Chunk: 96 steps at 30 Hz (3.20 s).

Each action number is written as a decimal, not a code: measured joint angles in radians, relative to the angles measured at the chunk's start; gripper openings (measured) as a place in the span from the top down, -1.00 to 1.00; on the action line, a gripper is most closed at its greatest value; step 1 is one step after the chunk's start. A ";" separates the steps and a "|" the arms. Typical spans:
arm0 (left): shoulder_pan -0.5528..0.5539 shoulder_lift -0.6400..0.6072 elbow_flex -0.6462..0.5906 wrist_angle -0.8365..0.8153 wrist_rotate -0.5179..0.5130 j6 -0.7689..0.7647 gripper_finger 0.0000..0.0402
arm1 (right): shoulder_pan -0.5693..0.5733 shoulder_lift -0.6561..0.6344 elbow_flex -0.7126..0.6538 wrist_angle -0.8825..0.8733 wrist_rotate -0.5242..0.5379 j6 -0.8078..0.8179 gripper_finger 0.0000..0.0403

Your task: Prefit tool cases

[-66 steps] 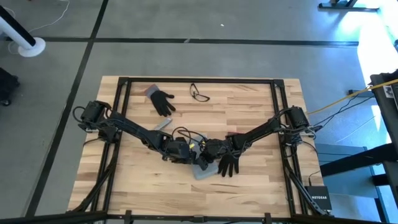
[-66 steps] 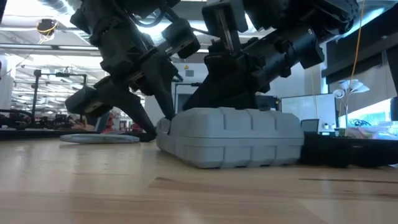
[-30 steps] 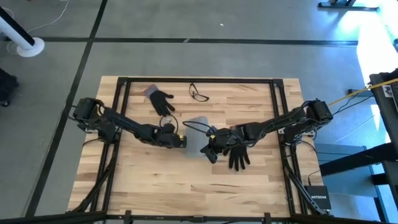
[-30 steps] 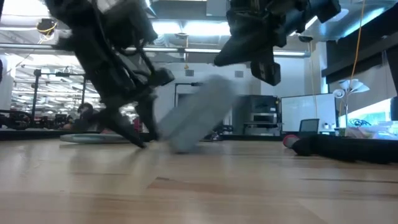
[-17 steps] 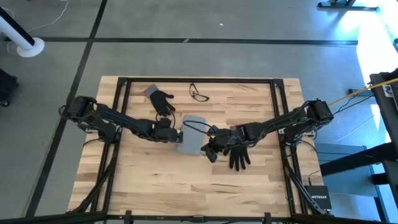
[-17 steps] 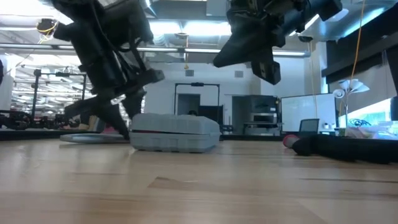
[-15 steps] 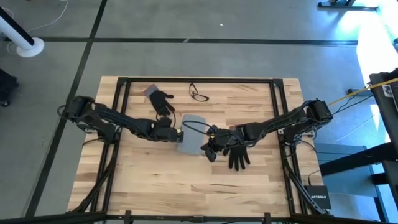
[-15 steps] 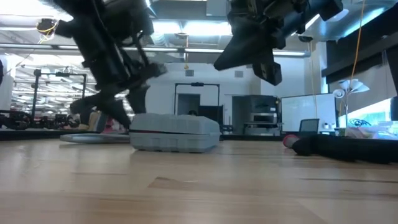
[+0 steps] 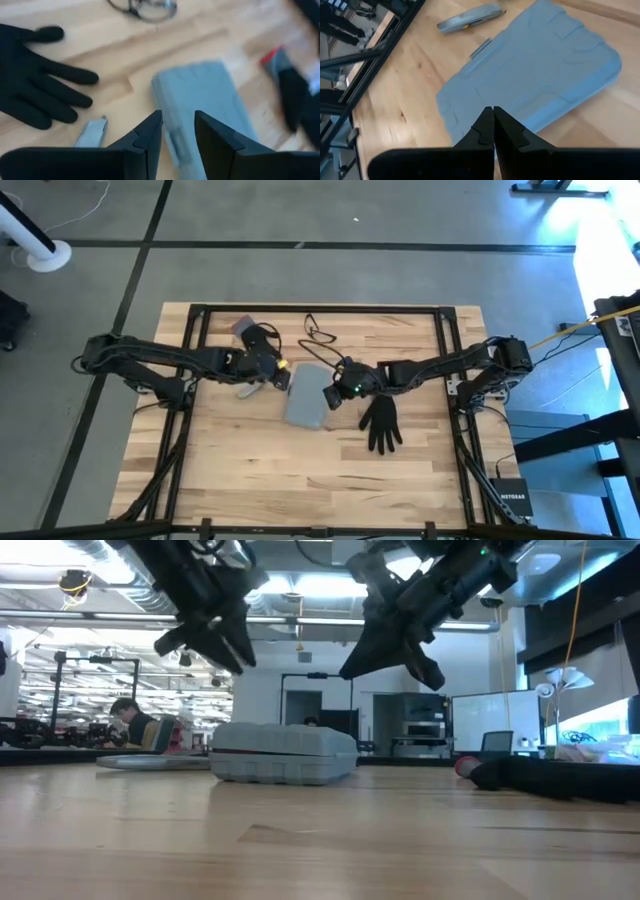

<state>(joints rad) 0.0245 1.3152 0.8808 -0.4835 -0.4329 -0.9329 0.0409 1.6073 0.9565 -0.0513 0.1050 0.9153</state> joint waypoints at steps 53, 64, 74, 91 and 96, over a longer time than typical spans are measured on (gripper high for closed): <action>-0.074 0.370 -0.008 0.044 0.313 0.001 -0.07 | 0.019 0.000 -0.001 0.008 -0.039 0.072 1.00; -0.265 0.233 -0.014 -0.090 0.014 -0.173 -0.04 | 0.060 -0.009 0.000 -0.012 -0.080 0.043 1.00; -0.308 0.384 -0.086 0.189 0.005 -0.281 0.93 | 0.049 -0.010 0.000 -0.093 -0.097 0.023 1.00; -0.278 0.411 -0.090 0.435 -0.007 -0.127 1.00 | 0.016 -0.006 0.000 -0.297 -0.026 0.023 1.00; -0.301 0.286 -0.089 0.358 -0.040 -0.058 1.00 | 0.016 -0.006 0.000 -0.321 -0.018 0.000 1.00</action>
<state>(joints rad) -0.2767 1.6012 0.7918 -0.1255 -0.4730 -0.9911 0.0566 1.6016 0.9562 -0.3723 0.0868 0.9152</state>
